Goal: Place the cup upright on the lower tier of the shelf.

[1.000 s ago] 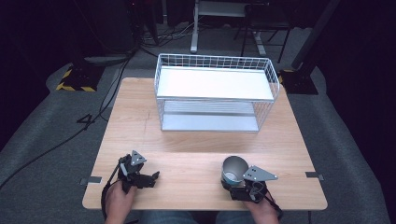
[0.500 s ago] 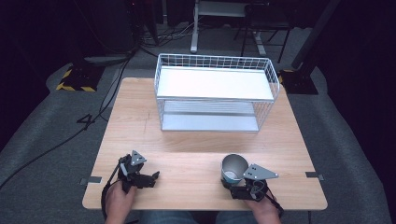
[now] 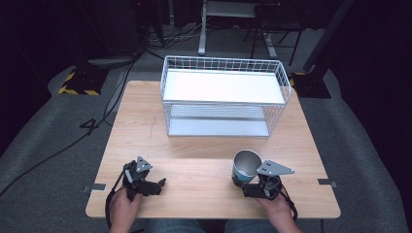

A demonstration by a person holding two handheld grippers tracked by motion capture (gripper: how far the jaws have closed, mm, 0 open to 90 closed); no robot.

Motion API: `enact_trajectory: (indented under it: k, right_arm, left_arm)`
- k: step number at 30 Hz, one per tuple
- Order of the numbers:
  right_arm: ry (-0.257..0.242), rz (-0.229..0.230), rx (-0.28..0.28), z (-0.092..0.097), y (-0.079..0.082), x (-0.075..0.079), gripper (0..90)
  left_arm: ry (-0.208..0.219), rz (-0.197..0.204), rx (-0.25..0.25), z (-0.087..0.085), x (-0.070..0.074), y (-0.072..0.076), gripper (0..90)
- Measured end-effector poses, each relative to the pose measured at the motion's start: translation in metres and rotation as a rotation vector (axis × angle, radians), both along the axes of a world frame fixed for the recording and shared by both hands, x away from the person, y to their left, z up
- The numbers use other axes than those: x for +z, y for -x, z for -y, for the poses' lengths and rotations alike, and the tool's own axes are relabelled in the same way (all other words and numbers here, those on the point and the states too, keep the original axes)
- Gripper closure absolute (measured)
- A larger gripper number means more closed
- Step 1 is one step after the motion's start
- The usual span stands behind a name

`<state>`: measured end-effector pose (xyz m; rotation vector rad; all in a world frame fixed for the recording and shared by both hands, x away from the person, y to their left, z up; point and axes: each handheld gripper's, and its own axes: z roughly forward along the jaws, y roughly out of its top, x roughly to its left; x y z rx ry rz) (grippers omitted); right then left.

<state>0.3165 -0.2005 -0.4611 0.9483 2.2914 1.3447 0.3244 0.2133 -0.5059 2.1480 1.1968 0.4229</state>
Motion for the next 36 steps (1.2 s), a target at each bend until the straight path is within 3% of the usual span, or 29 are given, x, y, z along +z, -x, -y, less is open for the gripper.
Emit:
enact_trajectory:
  k: [18, 36]
  right_arm:
    - [-0.020, -0.024, -0.027, -0.004, -0.040, 0.018, 22.4]
    - [0.023, 0.012, -0.063, -0.023, -0.088, 0.024, 22.4]
  left_arm:
    - [0.000, 0.000, 0.000, 0.000, 0.000, 0.000, 0.0]
    - [-0.004, 0.003, 0.003, -0.001, 0.000, 0.001, 0.0]
